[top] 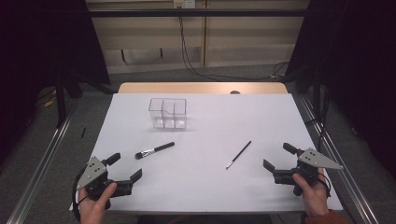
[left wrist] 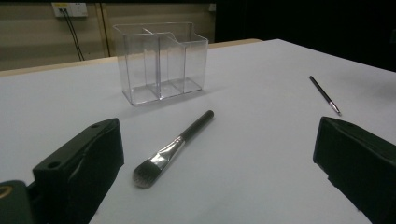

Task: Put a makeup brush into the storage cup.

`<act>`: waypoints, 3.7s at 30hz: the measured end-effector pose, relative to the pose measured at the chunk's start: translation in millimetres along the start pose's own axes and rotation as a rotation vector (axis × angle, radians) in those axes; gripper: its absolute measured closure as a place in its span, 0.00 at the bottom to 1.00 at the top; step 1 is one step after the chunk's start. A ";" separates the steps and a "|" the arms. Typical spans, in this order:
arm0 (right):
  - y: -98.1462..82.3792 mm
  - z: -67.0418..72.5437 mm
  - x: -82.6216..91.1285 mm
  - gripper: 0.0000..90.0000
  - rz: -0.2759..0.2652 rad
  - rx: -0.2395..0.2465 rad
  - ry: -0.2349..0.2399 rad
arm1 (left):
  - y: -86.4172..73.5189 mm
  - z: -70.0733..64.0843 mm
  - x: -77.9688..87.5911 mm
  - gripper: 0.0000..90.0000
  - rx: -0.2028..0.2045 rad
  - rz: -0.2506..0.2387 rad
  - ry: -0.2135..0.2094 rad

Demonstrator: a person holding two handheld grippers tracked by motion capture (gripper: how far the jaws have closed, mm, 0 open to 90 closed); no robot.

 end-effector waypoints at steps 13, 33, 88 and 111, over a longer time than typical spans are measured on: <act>0.3 2.7 -2.1 0.00 -0.010 -0.004 0.012 | 1.6 -3.7 -2.5 0.02 -0.003 0.000 -0.013; -1.2 3.3 -2.3 0.00 -0.001 -0.017 0.020 | 4.6 -6.1 -30.1 0.03 -0.004 0.028 -0.055; -1.2 7.8 -2.8 0.00 0.013 -0.012 0.046 | 41.2 37.2 -123.0 0.03 -0.070 0.098 -0.056; -1.5 8.6 -2.5 0.00 0.019 -0.011 0.046 | 30.7 50.3 -127.8 0.05 -0.124 0.398 -0.116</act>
Point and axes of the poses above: each handheld gripper's, and its own axes: x roughly backward along the jaws, y roughly out of its top, z roughly to its left, the point moved 7 cm from there along -x, roughly forward along the jaws, and after that the axes turned 11 degrees about -z, right-handed, at the moved point
